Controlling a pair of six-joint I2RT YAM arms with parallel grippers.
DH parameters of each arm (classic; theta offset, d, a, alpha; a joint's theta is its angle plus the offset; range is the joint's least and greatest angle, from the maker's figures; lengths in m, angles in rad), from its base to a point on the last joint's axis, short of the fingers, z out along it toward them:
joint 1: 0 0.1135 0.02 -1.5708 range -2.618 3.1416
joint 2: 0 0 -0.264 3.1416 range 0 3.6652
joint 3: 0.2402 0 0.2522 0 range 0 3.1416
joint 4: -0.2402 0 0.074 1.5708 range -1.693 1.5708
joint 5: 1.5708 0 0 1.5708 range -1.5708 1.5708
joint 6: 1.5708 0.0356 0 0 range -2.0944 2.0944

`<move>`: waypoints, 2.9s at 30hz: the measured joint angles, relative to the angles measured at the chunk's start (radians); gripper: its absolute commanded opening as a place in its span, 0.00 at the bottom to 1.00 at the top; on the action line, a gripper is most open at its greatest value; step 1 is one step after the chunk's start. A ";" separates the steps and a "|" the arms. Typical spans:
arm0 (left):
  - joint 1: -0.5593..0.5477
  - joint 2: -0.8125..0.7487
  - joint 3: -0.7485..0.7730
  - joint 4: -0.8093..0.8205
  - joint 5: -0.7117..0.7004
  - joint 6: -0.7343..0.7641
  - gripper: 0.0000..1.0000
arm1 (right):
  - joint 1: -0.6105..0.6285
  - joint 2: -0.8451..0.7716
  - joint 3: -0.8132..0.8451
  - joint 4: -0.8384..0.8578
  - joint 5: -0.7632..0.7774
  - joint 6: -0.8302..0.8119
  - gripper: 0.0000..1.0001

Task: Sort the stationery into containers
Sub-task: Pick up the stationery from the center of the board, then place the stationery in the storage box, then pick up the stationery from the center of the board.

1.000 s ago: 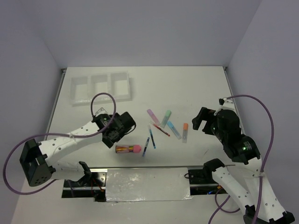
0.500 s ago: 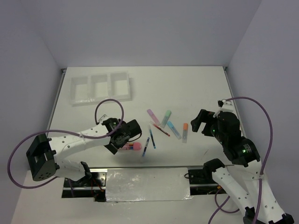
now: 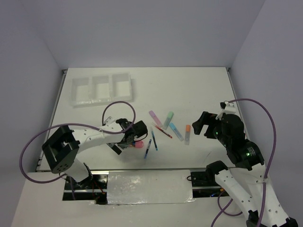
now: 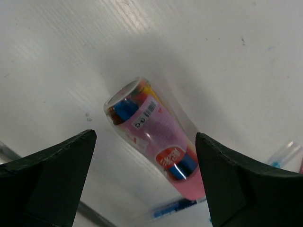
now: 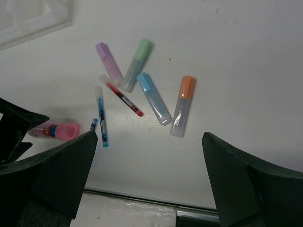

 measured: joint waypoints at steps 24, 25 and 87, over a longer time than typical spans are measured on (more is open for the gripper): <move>0.049 0.021 -0.167 0.248 -0.151 0.086 0.00 | 0.000 -0.017 -0.016 0.019 -0.023 0.000 1.00; 0.050 0.013 -0.154 0.240 -0.167 0.119 0.00 | 0.000 -0.017 -0.016 0.019 -0.023 0.000 1.00; 0.750 0.565 0.606 1.307 0.343 1.944 0.99 | 0.012 0.160 -0.093 0.251 -0.120 0.000 1.00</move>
